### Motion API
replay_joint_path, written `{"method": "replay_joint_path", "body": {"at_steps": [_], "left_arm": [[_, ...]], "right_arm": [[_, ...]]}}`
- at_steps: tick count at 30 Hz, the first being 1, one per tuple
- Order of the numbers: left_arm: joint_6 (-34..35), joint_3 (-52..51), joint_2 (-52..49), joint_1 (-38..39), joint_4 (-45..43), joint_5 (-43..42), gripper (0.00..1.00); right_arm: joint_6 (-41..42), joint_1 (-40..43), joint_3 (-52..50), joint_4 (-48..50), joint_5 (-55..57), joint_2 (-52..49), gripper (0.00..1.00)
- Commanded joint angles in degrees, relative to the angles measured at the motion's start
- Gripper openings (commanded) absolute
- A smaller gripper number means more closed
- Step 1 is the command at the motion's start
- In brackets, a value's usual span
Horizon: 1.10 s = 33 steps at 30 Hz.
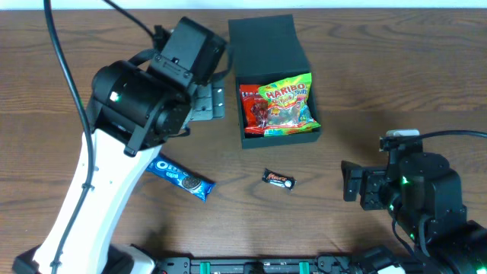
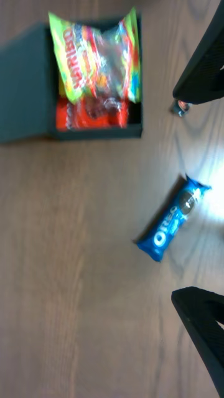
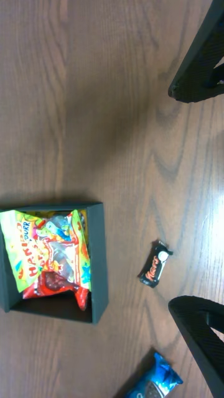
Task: Pack container
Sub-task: 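Retract the left gripper and move it down to the blue Oreo pack, then close the left gripper on the end of the Oreo pack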
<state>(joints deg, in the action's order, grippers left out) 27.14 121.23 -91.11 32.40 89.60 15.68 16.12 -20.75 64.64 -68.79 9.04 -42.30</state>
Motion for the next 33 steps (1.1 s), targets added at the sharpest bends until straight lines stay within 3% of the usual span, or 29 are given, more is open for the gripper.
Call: {"method": "replay_joint_path", "body": {"at_steps": [1,4,8,12,16,24,33], "left_arm": [[-0.46,-9.42,5.79,-2.43,-2.43,1.16,0.95],[1.01,-21.46,11.91,-4.85,-7.48,-0.50,0.95],[8.94,-37.35,18.14,-8.90,-15.15,-4.96,0.95],[19.37,-47.19,19.21,-11.34,-16.74,-9.16,0.95],[25.11,-57.94,19.21,-12.22,-21.38,-19.87,0.95],[47.87,-70.05,19.19,-12.22,-24.48,-19.82,0.95],[48.35,-73.94,18.14,-12.13,-37.42,-17.73,0.95]], "right_arm": [[0.57,-0.22,0.13,-0.02,0.61,0.04,0.99],[0.57,-0.22,0.13,-0.02,0.59,0.04,0.99],[0.57,-0.22,0.13,-0.02,0.61,0.04,0.99],[0.57,-0.22,0.13,-0.02,0.61,0.04,0.99],[0.57,-0.22,0.13,-0.02,0.61,0.04,0.99],[0.57,-0.22,0.13,-0.02,0.61,0.04,0.99],[0.57,-0.22,0.13,-0.02,0.61,0.04,0.99]]}}
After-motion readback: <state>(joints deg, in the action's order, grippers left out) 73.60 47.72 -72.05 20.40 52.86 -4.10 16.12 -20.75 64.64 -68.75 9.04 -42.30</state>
